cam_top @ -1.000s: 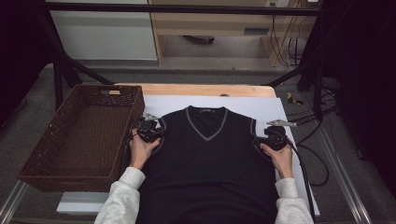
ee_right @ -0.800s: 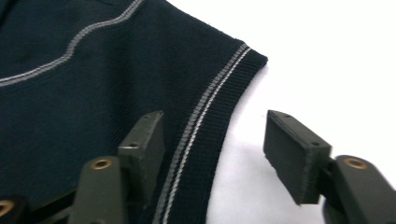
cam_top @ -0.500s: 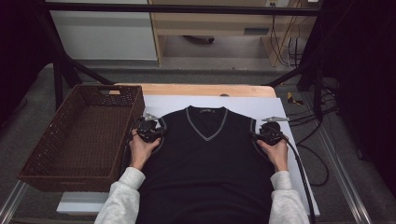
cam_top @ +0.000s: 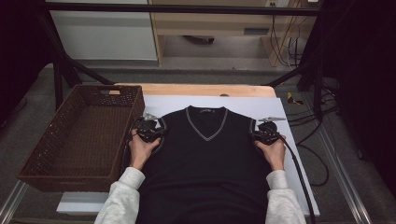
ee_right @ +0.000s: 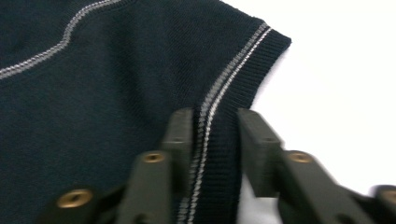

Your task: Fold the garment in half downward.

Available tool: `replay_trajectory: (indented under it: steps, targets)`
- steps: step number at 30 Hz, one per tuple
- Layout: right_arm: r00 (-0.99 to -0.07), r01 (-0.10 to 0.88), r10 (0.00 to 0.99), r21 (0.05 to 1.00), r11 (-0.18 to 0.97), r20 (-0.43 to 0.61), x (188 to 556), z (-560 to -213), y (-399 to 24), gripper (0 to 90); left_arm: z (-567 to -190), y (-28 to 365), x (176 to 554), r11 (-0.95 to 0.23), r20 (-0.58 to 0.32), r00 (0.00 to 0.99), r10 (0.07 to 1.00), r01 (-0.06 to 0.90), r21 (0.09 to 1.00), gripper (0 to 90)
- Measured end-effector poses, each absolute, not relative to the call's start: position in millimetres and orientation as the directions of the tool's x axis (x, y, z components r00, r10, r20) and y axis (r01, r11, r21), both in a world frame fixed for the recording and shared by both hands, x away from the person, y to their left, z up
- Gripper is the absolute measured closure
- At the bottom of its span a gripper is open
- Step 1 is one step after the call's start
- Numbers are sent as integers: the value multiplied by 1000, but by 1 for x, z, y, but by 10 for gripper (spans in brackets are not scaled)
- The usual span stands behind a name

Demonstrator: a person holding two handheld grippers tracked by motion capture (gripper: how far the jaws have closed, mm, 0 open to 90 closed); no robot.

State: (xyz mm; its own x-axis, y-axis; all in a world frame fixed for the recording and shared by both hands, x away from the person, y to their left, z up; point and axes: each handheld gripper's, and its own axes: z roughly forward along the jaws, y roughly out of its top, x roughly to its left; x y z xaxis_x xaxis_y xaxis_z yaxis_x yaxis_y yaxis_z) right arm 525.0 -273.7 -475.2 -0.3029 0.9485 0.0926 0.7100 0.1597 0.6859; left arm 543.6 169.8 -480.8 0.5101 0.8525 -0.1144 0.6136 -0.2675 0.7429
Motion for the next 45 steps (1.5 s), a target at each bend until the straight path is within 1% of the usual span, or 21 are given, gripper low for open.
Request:
replay_trajectory:
  steps: [2, 4, 7, 8, 11, 15, 19, 26, 30, 36, 40, 45]
  targets:
    - [-299, 718, 947, 682, 139, 121, 526, -475, -275, 781, -481, 170, 544, -264, -117, 509, 853, 614, 743, 774]
    - [-292, 729, 945, 674, 121, 146, 526, -475, -276, 800, -480, 170, 544, -264, -120, 510, 852, 616, 742, 780]
    - [-278, 744, 940, 663, 81, 197, 527, -474, -280, 812, -478, 170, 546, -265, -130, 510, 850, 628, 732, 790]
    - [-277, 744, 939, 664, 75, 204, 528, -474, -281, 814, -477, 170, 547, -272, -118, 510, 852, 623, 733, 793]
    - [-277, 725, 938, 686, 63, 207, 527, -471, -284, 818, -468, 171, 548, -266, -104, 508, 855, 601, 754, 798]
    - [-276, 700, 931, 714, 24, 239, 525, -459, -290, 820, -448, 174, 547, -244, -98, 507, 856, 564, 789, 800]
    - [-302, 672, 928, 740, 44, 219, 522, -445, -292, 820, -431, 169, 540, -251, -78, 527, 846, 523, 814, 800]
    - [-329, 620, 921, 784, 45, 208, 509, -418, -299, 819, -400, 173, 525, -262, -24, 529, 848, 458, 849, 800]
    - [-333, 584, 921, 811, 34, 202, 503, -400, -303, 820, -382, 172, 523, -262, -7, 534, 846, 426, 866, 802]
    - [-361, 552, 914, 833, 51, 183, 492, -383, -301, 820, -364, 175, 506, -246, -26, 559, 829, 405, 881, 802]
    - [-380, 538, 907, 841, 54, 184, 474, -375, -303, 819, -356, 177, 484, -256, -23, 583, 812, 391, 884, 802]
    - [-411, 519, 893, 853, 63, 184, 447, -366, -304, 818, -353, 187, 457, -227, -66, 599, 798, 401, 887, 801]
